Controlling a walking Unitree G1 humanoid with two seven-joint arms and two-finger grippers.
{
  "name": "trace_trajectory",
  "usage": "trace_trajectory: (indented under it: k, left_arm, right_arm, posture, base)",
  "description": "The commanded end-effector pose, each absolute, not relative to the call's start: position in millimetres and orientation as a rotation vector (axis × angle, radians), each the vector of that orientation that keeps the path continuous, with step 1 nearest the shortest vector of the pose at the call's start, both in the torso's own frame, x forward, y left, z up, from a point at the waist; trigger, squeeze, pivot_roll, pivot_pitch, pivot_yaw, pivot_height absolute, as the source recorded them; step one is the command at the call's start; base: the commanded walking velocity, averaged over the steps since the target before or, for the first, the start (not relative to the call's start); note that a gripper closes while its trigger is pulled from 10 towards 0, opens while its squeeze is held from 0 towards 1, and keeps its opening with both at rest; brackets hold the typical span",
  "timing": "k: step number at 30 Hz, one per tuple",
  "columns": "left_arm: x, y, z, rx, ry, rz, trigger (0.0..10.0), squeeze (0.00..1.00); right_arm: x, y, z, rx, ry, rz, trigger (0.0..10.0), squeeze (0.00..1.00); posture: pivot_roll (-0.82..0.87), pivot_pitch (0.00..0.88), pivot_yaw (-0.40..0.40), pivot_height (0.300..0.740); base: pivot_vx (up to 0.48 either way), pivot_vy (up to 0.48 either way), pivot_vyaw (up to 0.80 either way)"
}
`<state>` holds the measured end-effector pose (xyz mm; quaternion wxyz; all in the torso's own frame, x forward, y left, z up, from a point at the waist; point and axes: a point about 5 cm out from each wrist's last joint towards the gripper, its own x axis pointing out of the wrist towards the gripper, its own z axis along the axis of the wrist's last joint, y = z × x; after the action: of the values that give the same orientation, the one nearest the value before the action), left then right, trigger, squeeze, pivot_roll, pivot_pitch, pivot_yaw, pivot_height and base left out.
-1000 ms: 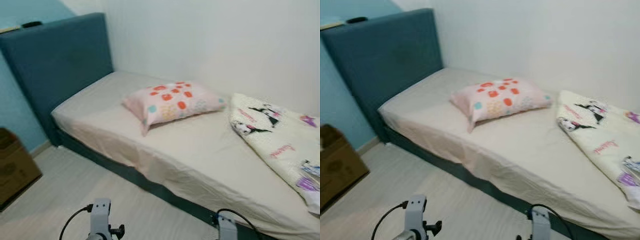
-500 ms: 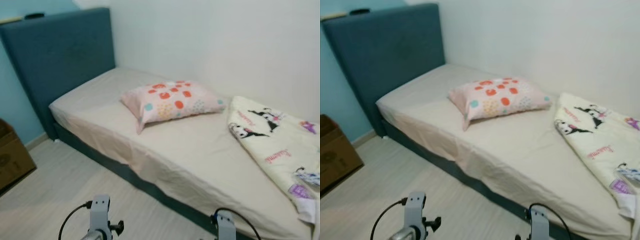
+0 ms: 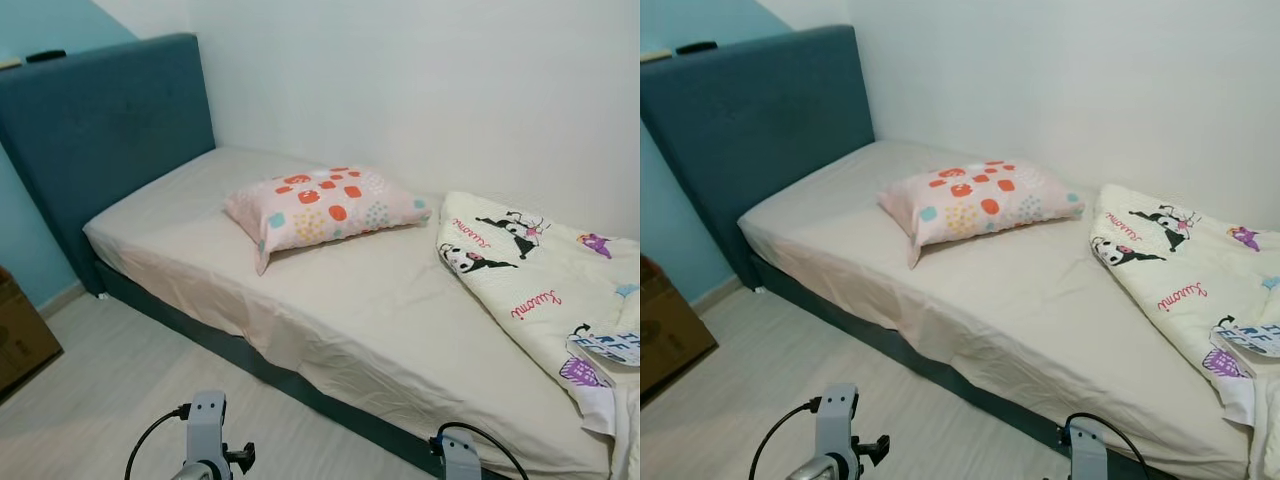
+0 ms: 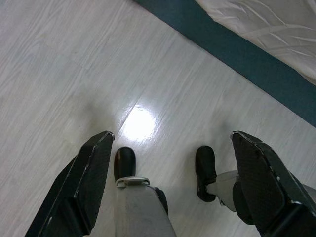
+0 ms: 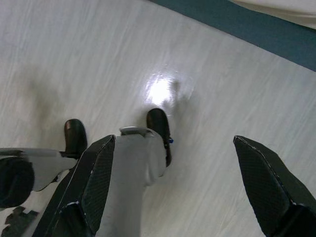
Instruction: Clean up the room
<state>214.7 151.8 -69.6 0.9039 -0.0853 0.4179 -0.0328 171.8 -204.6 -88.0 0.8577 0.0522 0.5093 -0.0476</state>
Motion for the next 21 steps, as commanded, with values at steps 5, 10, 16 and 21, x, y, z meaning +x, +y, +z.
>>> trace_trajectory:
  k: [5,10,16,21]
  left_arm:
    - [215.3,155.0,-69.0,-0.17,0.859,-0.068,10.0,0.0]
    - [213.7,156.4,-69.7,-0.171,0.859,-0.068,10.0,0.0]
    - [211.9,157.8,-70.6,-0.17,0.862,-0.067,10.0,0.0]
    - [212.1,157.7,-70.5,-0.169,0.862,-0.07,10.0,0.0]
  right_arm:
    - [175.5,-202.0,-86.4,0.111,1.035,-0.072,10.0,0.0]
    - [178.6,-199.1,-84.9,0.103,1.006,-0.037,10.0,0.0]
    - [178.3,-196.3,-85.4,0.117,1.007,-0.031,10.0,0.0]
    - [176.8,-197.1,-86.1,0.122,1.013,-0.042,10.0,0.0]
  posture:
    - [0.02,0.0,-0.036,0.74]
    - [0.02,0.0,-0.037,0.74]
    - [0.03,0.0,-0.034,0.74]
    - [0.02,0.0,-0.034,0.74]
  base:
    - [0.289,0.0,0.0]
    - [0.322,0.0,0.37]
    - [0.339,0.0,0.63]
    - [0.368,0.0,0.0]
